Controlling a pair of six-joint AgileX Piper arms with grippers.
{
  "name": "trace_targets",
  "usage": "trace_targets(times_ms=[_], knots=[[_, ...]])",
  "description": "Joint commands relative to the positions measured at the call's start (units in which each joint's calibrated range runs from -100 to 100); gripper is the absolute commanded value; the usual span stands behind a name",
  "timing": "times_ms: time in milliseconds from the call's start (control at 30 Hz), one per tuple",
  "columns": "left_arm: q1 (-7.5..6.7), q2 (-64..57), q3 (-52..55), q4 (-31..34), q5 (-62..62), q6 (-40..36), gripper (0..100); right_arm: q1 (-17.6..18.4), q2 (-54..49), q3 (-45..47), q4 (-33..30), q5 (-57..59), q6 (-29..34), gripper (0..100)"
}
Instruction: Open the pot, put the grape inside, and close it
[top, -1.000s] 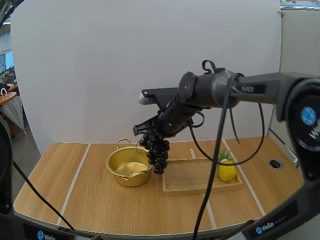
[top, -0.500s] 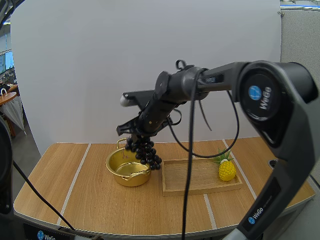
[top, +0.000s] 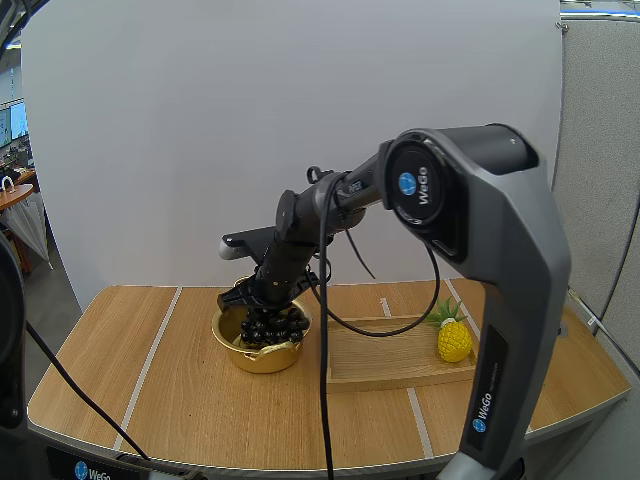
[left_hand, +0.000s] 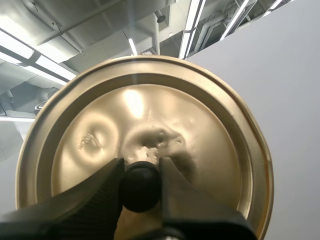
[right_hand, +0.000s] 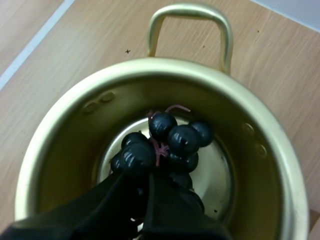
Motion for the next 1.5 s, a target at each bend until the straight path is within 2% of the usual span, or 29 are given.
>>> trace_targets(times_ms=[0,133,167,200,233,367,467,767,1000,1467], knots=[[-0.12,-0.5,-0.5,0.3,-2.8,-0.4,0,0.1,-0.4,-0.4,-0.6,2.4,-0.1,0],[-0.12,-0.5,-0.5,0.3,-2.8,-0.4,0,0.1,-0.4,-0.4,-1.0,3.8,-0.4,0],[-0.12,-0.5,-0.5,0.3,-2.8,-0.4,0,0.1,-0.4,-0.4,-1.3,4.4,-0.4,3],[-0.12,-0.5,-0.5,0.3,-2.8,-0.4,0,0.1,-0.4,-0.4,-1.6,4.9,-0.4,12],[-0.12,-0.5,-0.5,0.3,-2.8,-0.4,0,0.0,-0.4,-0.4,-2.1,5.6,-0.2,27],[-0.12,-0.5,-0.5,0.3,-2.8,-0.4,0,0.0,-0.4,-0.4,-5.6,5.4,2.3,98],[-0.12,-0.5,-0.5,0.3,-2.8,-0.4,0,0.0,-0.7,-0.4,-7.6,4.3,3.0,100],[-0.12,-0.5,-0.5,0.3,-2.8,-0.4,0,0.0,-8.2,-0.4,-7.1,3.9,3.1,100],[-0.12,-0.5,-0.5,0.3,-2.8,-0.4,0,0.0,-17.5,0.0,-7.1,10.7,4.2,100],[-0.12,-0.5,-0.5,0.3,-2.8,-0.4,0,0.0,-45.6,15.6,-7.2,13.2,4.4,100]])
